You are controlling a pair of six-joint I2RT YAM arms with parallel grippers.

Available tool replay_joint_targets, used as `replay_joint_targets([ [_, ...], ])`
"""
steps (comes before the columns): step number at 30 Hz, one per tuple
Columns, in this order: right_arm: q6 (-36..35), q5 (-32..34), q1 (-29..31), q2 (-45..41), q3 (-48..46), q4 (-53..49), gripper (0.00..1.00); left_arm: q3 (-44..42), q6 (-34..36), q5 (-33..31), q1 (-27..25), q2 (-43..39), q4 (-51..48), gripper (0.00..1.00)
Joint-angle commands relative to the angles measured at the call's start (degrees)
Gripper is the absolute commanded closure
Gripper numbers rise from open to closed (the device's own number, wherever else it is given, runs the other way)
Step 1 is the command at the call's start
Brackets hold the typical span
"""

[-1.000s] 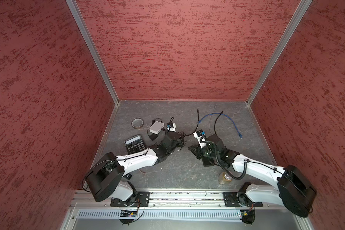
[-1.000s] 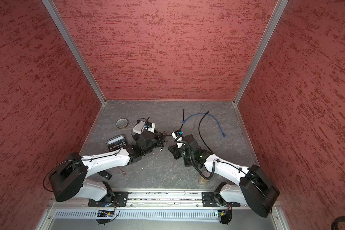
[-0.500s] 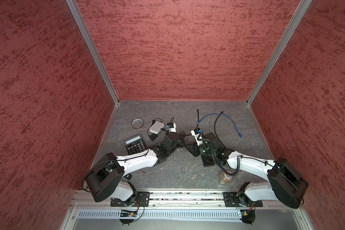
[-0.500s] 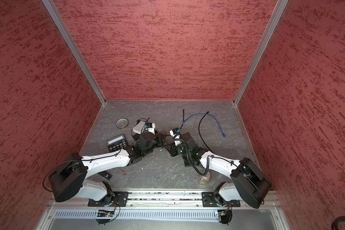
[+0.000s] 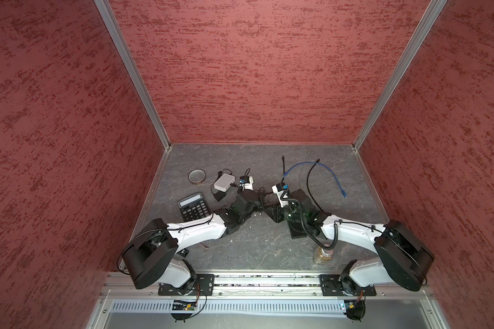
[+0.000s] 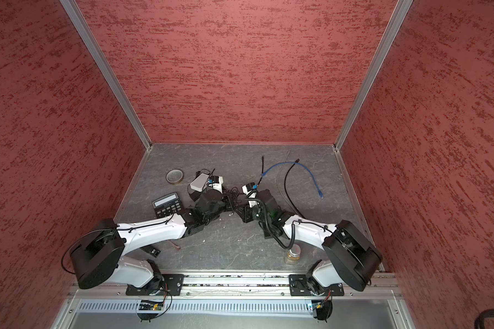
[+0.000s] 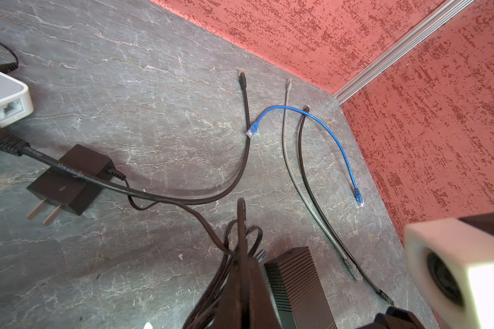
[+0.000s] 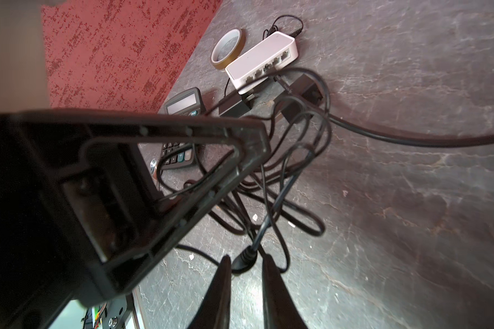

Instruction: Insert the plug into the switch port

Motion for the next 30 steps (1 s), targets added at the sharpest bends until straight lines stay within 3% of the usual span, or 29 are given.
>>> replay_joint_targets([
  [1,1.86,1.10,0.25,0.67,2.08,3.78,0.79,-0.41,0.98,-0.31,-0.50,-1.07,0.96,1.00],
  [16,3.12,5.23,0.28,2.89,2.18,2.08,0.81,-1.02,1.34,-1.87,-1.00,-2.49,0.50,1.00],
  [23,4.14,2.98,0.25,5.19,3.54,5.61,0.81,-0.85,1.16,-1.48,-1.42,-2.00,0.85,1.00],
  [30,4.57,3.24,0.27,6.18,4.61,6.89,0.97,-1.54,1.13,-1.61,-1.60,-2.16,0.50,1.00],
])
